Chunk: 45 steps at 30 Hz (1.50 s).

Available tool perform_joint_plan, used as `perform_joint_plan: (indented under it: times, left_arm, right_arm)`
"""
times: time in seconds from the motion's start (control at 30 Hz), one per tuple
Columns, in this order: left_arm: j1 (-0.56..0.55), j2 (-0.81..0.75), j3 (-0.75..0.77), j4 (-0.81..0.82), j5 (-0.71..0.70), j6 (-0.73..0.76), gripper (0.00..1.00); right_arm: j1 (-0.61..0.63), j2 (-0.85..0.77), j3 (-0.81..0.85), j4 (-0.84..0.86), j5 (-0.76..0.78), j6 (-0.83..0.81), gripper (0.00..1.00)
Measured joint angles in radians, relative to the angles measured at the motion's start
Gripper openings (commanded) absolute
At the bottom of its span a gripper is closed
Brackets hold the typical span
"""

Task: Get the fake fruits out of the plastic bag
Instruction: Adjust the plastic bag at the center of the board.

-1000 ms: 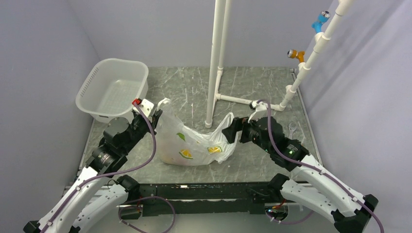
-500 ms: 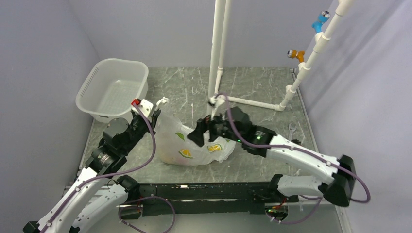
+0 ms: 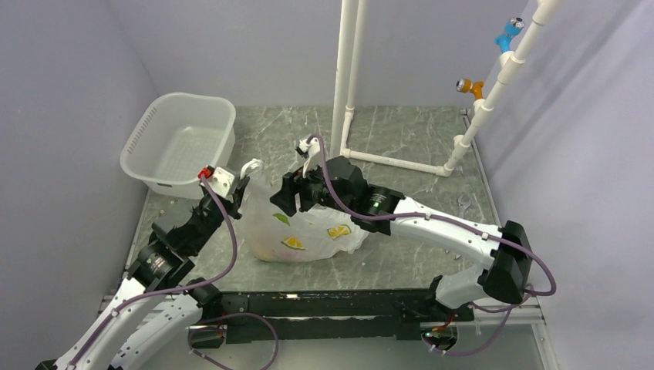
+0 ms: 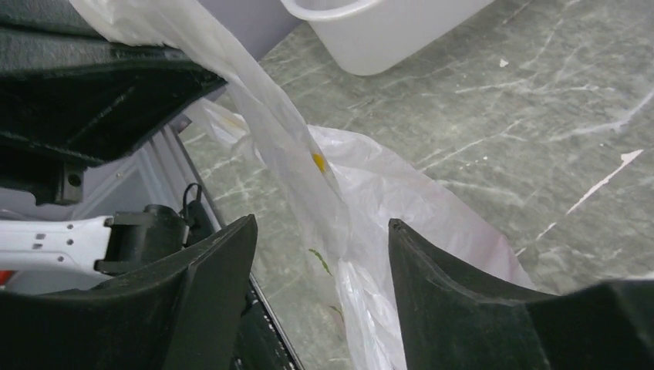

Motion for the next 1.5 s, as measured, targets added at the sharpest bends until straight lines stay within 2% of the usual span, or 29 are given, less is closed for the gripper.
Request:
perform_joint_plan:
  times: [0.07,0.17,0.33,0.37,0.5,0.57,0.67,0.8,0.9,0.93,1.03,1.23,1.27,1.37,1.5]
  left_arm:
    - [0.000,-0.010,-0.006,0.002,-0.002,0.003,0.00]
    - [-0.003,-0.035,-0.019,0.003,-0.011,0.004,0.00]
    - [-0.005,-0.056,-0.026,0.008,-0.019,0.004,0.00]
    - [-0.005,-0.056,-0.026,0.008,-0.020,0.004,0.00]
    - [-0.006,-0.053,-0.026,0.008,-0.020,0.004,0.00]
    - [-0.006,-0.051,-0.026,0.008,-0.020,0.005,0.08]
    - [-0.006,-0.051,-0.026,0.008,-0.021,0.010,0.32]
    - [-0.006,-0.052,-0.026,0.008,-0.024,0.019,0.71]
    - [-0.006,-0.052,-0.025,0.005,-0.027,0.019,0.94]
    - [-0.006,-0.051,-0.025,0.000,-0.033,0.011,0.99]
    - [-0.008,-0.047,-0.002,-0.071,-0.067,-0.054,0.99]
    - [-0.008,-0.050,0.126,-0.342,-0.061,-0.305,0.99]
    - [-0.008,-0.071,0.131,-0.376,-0.047,-0.348,0.99]
    - [-0.008,-0.116,0.136,-0.462,-0.019,-0.453,0.99]
    - [-0.008,-0.158,0.129,-0.575,-0.003,-0.639,1.00]
  right_arm:
    - [0.002,0.011,0.013,0.004,0.000,-0.003,0.53]
    - [0.000,0.015,0.017,0.020,-0.014,-0.002,0.52]
    - [-0.004,0.050,0.034,0.045,-0.114,-0.023,0.44]
    - [-0.004,0.063,0.039,0.045,-0.131,-0.027,0.41]
    - [0.000,0.101,0.038,0.040,-0.200,-0.045,0.19]
    - [0.005,0.100,0.026,0.039,-0.217,-0.049,0.14]
    - [0.011,0.090,-0.008,0.045,-0.238,-0.048,0.11]
    - [0.024,0.075,-0.074,0.063,-0.266,-0.033,0.25]
    - [0.040,0.075,-0.120,0.081,-0.283,-0.013,0.35]
    - [0.043,0.076,-0.135,0.090,-0.289,-0.005,0.37]
    - [0.051,0.083,-0.174,0.118,-0.292,0.017,0.41]
    - [0.053,0.097,-0.210,0.150,-0.288,0.033,0.46]
    - [0.053,0.095,-0.211,0.150,-0.287,0.032,0.49]
    - [0.053,0.068,-0.211,0.114,-0.267,0.017,0.65]
    - [0.050,-0.027,-0.198,0.002,-0.191,-0.053,0.75]
